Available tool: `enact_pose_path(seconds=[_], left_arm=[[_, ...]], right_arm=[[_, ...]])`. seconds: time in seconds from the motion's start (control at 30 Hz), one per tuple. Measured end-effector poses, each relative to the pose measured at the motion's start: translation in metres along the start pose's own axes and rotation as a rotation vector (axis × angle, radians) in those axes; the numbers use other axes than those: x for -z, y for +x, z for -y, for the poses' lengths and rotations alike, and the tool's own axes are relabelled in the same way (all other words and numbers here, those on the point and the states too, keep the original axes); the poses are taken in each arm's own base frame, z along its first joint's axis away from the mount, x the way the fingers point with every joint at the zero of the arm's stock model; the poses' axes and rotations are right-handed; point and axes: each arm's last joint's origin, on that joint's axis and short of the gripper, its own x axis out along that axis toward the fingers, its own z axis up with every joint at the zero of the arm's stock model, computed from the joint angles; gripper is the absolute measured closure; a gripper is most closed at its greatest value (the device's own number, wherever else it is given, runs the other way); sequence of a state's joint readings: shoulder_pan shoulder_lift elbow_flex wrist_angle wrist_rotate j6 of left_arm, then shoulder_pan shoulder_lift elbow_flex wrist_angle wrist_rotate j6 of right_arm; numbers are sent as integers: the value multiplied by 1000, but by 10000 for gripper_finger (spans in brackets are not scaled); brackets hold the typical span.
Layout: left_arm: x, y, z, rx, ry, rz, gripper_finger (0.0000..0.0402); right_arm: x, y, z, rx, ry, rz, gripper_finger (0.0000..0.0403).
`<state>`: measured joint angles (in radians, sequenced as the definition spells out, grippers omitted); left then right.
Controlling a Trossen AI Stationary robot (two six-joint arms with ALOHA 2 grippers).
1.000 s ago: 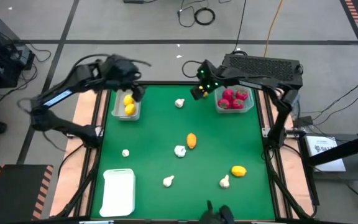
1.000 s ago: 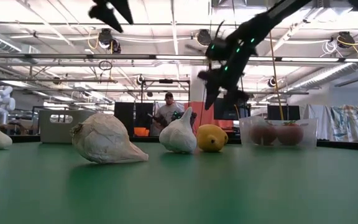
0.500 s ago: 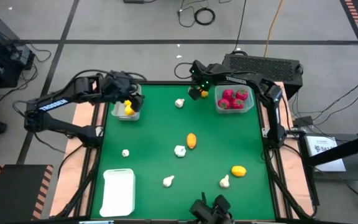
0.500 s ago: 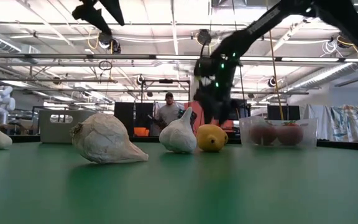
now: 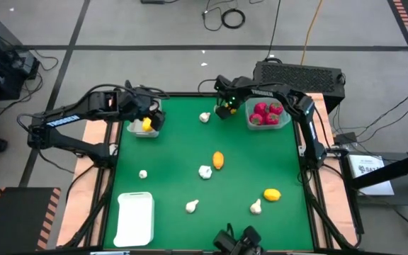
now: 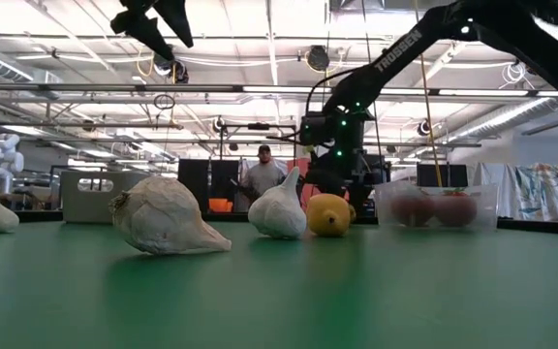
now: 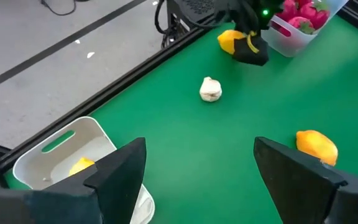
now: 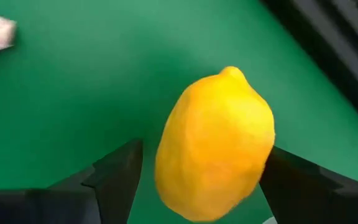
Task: Sort produce into baskets
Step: Put the lemon into the gray bin
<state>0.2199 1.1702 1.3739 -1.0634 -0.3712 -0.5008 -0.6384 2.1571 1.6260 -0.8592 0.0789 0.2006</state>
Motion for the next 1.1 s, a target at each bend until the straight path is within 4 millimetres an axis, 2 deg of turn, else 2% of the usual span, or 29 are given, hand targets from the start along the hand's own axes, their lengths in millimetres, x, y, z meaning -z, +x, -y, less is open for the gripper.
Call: enact_pose_path(seconds=[0.1, 0.3, 0.47, 0.57, 0.67, 0.77, 0.87, 0.97, 1.1], left_arm=[[0, 0, 0, -7, 9, 4, 98], [1, -1, -2, -28, 43, 1, 98], [9, -4, -9, -111, 77, -50, 98], [14, -6, -13, -111, 80, -52, 98], [28, -7, -19, -82, 61, -4, 98], [49, -3, -29, -31, -58, 52, 98], [71, 10, -32, 134, -328, 90, 98], [86, 32, -24, 361, -581, 82, 98], [93, 61, -8, 611, -745, 122, 98]], right_arm=[[1, -1, -5, -6, -13, 4, 138], [2, -3, -13, -9, -40, 17, 208], [5, -24, -30, -33, -91, 72, 239], [8, -41, -42, -53, -120, 114, 237], [15, -63, -56, -115, -167, 149, 227], [25, -84, -77, -215, -234, 179, 222], [37, -104, -101, -268, -307, 236, 221], [49, -121, -126, -311, -401, 308, 221], [65, -131, -162, -374, -499, 390, 220]])
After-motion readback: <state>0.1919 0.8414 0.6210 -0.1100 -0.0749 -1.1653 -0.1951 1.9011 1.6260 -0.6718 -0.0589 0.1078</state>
